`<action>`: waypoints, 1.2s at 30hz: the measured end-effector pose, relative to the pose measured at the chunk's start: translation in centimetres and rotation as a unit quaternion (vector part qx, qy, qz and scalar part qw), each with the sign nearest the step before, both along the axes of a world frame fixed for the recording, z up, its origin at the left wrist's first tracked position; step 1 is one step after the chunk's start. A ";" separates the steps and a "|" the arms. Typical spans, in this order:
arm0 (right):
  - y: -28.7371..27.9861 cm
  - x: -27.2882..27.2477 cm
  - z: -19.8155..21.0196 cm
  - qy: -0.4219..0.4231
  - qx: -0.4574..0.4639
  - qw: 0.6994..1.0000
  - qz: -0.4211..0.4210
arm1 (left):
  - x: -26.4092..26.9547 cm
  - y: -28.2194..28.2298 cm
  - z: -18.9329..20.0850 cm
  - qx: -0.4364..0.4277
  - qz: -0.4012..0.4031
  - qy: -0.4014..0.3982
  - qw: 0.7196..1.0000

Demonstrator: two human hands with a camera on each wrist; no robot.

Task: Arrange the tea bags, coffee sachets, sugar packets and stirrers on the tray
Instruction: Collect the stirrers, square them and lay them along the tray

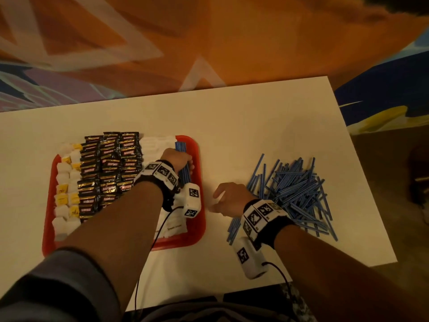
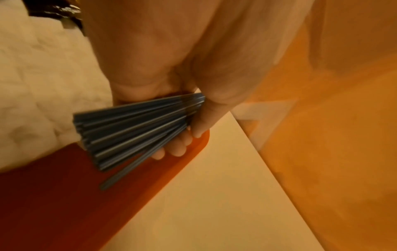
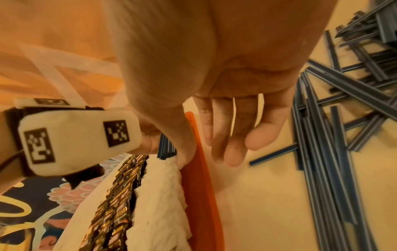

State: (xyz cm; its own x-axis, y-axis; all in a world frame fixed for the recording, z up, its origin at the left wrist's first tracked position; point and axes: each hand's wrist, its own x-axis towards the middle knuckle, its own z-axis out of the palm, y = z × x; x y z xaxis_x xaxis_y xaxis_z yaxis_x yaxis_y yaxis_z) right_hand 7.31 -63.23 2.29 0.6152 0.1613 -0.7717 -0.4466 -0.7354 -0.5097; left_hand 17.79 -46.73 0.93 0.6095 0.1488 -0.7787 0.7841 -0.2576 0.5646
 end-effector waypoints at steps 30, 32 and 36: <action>-2.2 -1.4 0.3 -0.011 0.039 0.998 -0.047 | -4.6 -1.7 -0.3 0.241 -0.258 -0.147 0.924; -2.5 -1.7 0.3 -0.013 0.032 0.998 -0.046 | -5.3 -1.7 -0.6 0.244 -0.310 -0.137 0.909; -2.9 -2.6 0.4 -0.022 0.018 0.999 -0.042 | -6.1 -1.5 -0.3 0.251 -0.339 -0.154 0.894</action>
